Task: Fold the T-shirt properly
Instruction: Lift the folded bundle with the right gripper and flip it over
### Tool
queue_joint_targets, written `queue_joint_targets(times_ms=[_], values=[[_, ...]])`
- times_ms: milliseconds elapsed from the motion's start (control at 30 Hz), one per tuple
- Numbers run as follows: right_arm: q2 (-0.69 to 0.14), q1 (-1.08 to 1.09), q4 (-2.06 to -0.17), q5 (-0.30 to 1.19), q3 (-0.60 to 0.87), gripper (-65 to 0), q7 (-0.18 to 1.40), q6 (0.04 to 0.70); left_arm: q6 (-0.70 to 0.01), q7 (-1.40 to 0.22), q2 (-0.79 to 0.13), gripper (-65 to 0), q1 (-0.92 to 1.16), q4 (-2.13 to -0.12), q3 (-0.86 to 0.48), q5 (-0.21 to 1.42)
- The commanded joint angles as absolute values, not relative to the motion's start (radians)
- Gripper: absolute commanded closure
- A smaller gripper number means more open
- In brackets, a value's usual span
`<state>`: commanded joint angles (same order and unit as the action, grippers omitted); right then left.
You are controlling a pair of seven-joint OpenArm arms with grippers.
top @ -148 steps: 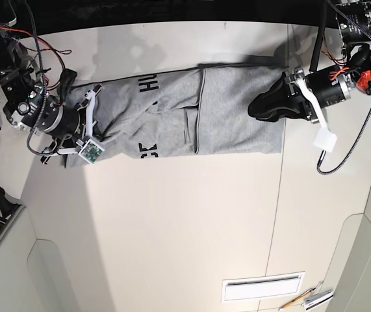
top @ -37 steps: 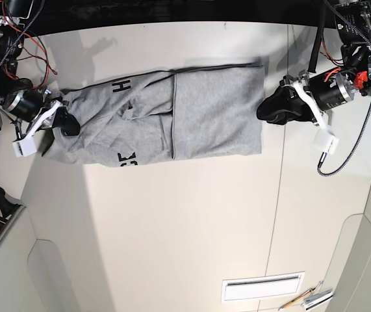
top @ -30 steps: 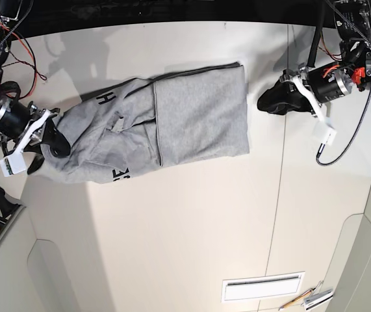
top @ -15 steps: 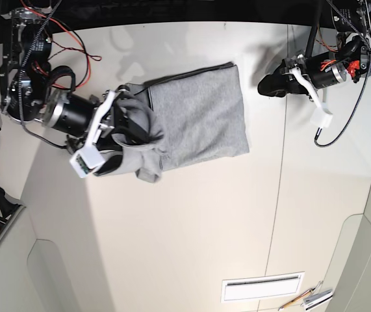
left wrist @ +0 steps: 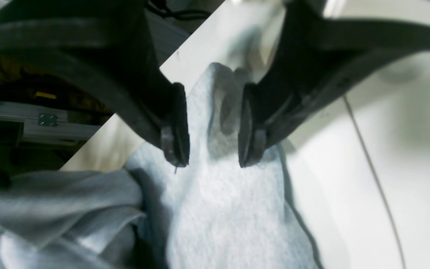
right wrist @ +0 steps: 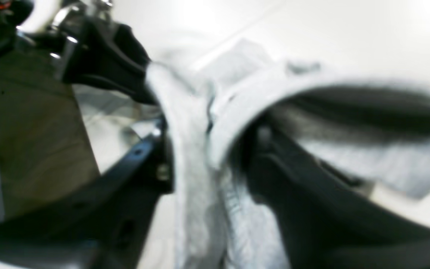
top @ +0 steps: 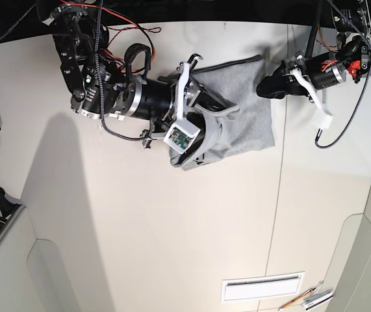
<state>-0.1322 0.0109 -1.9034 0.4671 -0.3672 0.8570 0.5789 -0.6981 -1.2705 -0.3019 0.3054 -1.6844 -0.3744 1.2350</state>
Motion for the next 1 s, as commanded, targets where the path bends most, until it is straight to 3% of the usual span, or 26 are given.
queue_joint_targets(times_ms=[67, 233, 333, 367, 500, 667, 900, 1000], values=[[-0.130, 0.011, -1.888, 0.467, -0.368, -28.6, 0.825, 0.579, -0.698, -1.283, -0.302, -23.0, 0.305, -1.684, -0.374, 1.280], [-0.113, 0.049, -1.850, 0.467, -0.374, -28.8, 0.818, 0.580, -0.698, -1.284, -0.303, -23.0, 0.305, -1.684, -0.375, 1.289], [-0.113, 0.098, -1.805, 0.467, -0.411, -40.4, 0.819, 0.580, -0.698, -1.287, -0.303, -23.0, 0.305, -1.685, -0.421, 1.306], [-0.113, 0.117, -1.776, 0.467, -0.434, -41.6, 0.818, 0.580, -0.698, -1.289, -0.303, -23.0, 0.305, -1.685, -0.456, 1.312], [-0.104, 0.178, -1.683, 0.469, -0.567, -41.6, 0.817, 0.579, -0.698, -1.344, -0.335, -23.0, 0.305, -1.685, -0.616, 1.407], [-0.017, 0.196, -1.674, 0.470, -0.654, -41.6, 0.815, 0.579, -0.698, -1.355, -0.400, -23.0, 0.305, -1.685, -0.730, 1.448], [0.062, 0.212, -1.684, 0.469, -0.650, -41.5, 0.815, 0.579, -0.698, -1.373, -0.438, -23.0, 0.305, -1.685, -0.749, 1.484], [0.070, 0.213, -1.729, 0.456, -0.570, -38.6, 0.802, 0.579, -0.698, -1.396, -0.437, -22.9, 0.305, -1.694, -0.748, 1.484]])
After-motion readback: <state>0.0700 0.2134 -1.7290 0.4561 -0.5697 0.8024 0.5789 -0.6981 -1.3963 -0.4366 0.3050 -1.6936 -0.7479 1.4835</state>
